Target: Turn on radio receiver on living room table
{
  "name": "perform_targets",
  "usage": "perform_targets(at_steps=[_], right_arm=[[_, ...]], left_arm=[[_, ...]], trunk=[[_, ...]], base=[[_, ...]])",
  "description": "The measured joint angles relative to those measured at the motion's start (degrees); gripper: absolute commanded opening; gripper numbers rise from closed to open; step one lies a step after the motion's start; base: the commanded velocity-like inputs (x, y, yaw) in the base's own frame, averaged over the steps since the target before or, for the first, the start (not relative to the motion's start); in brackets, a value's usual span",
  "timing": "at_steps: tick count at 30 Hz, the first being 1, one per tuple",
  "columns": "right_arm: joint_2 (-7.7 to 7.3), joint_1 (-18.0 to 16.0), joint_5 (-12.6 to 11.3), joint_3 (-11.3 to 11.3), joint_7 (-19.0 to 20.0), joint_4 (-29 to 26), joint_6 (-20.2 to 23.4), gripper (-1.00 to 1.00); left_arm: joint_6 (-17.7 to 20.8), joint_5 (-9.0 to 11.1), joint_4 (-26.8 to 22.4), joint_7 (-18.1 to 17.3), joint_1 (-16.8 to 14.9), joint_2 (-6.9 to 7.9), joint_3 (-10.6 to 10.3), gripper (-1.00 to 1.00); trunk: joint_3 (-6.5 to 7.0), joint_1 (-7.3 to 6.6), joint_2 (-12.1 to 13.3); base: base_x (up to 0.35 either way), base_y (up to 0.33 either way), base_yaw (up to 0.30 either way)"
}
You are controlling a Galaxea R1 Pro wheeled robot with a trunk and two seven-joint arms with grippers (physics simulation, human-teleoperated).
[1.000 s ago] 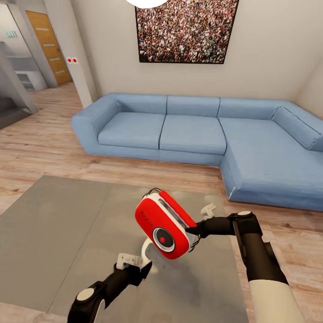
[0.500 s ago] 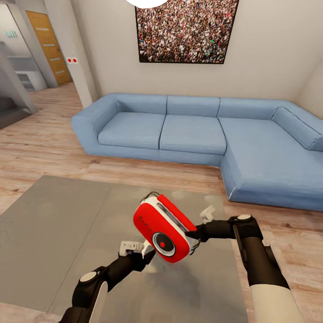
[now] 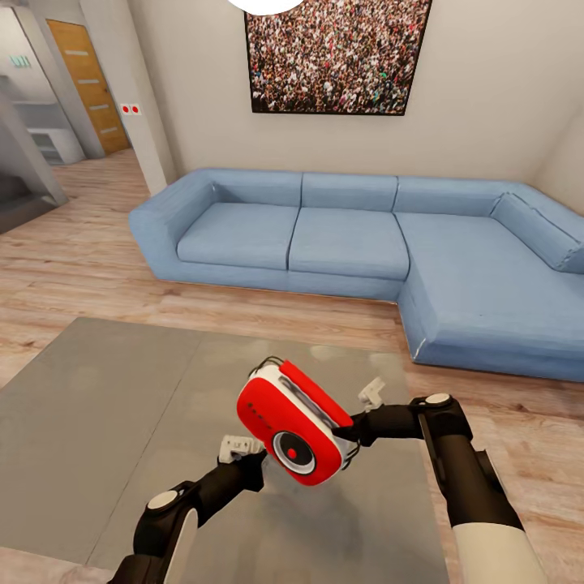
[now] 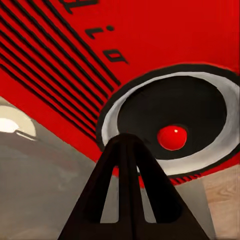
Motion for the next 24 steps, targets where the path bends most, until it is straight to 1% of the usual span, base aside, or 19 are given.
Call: perform_targets(at_steps=[3, 5, 12, 14, 18, 21, 22, 24], right_arm=[[0.00, 0.0, 0.0, 0.1, 0.0, 0.0, 0.0, -1.00], [0.00, 0.0, 0.0, 0.1, 0.0, 0.0, 0.0, -1.00], [0.00, 0.0, 0.0, 0.1, 0.0, 0.0, 0.0, -1.00], [0.00, 0.0, 0.0, 0.1, 0.0, 0.0, 0.0, -1.00], [0.03, 0.0, 0.0, 0.1, 0.0, 0.0, 0.0, -1.00], [0.07, 0.0, 0.0, 0.1, 0.0, 0.0, 0.0, -1.00], [0.14, 0.0, 0.0, 0.2, 0.0, 0.0, 0.0, -1.00], [0.14, 0.0, 0.0, 0.2, 0.0, 0.0, 0.0, -1.00]], left_arm=[[0.0, 0.0, 0.0, 0.1, 0.0, 0.00, -3.2, -1.00], [0.0, 0.1, 0.1, 0.2, 0.0, -0.06, -4.3, -1.00], [-0.1, 0.2, 1.2, 0.1, 0.0, -0.12, -4.8, -1.00], [-0.1, 0.2, 1.3, 0.1, 0.0, -0.20, -5.5, -1.00], [-0.1, 0.1, 1.3, 0.2, 0.0, -0.42, -7.8, -1.00], [-0.2, 0.1, 1.3, 0.2, 0.0, -0.42, -8.1, -1.00], [-0.3, 0.2, 1.5, 0.4, -1.5, -0.42, -8.1, -1.00], [-0.2, 0.1, 1.5, 0.5, -1.9, -0.42, -8.1, -1.00]], trunk=[[0.00, 0.00, 0.0], [0.00, 0.00, 0.0], [0.00, 0.00, 0.0], [0.00, 0.00, 0.0], [0.00, 0.00, 0.0], [0.00, 0.00, 0.0], [0.00, 0.00, 0.0], [0.00, 0.00, 0.0]], base=[[0.000, 0.000, 0.000], [0.000, 0.000, 0.000], [0.000, 0.000, 0.000], [0.000, 0.000, 0.000], [0.000, 0.000, 0.000], [0.000, 0.000, 0.000], [0.000, 0.000, 0.000], [0.000, 0.000, 0.000]])
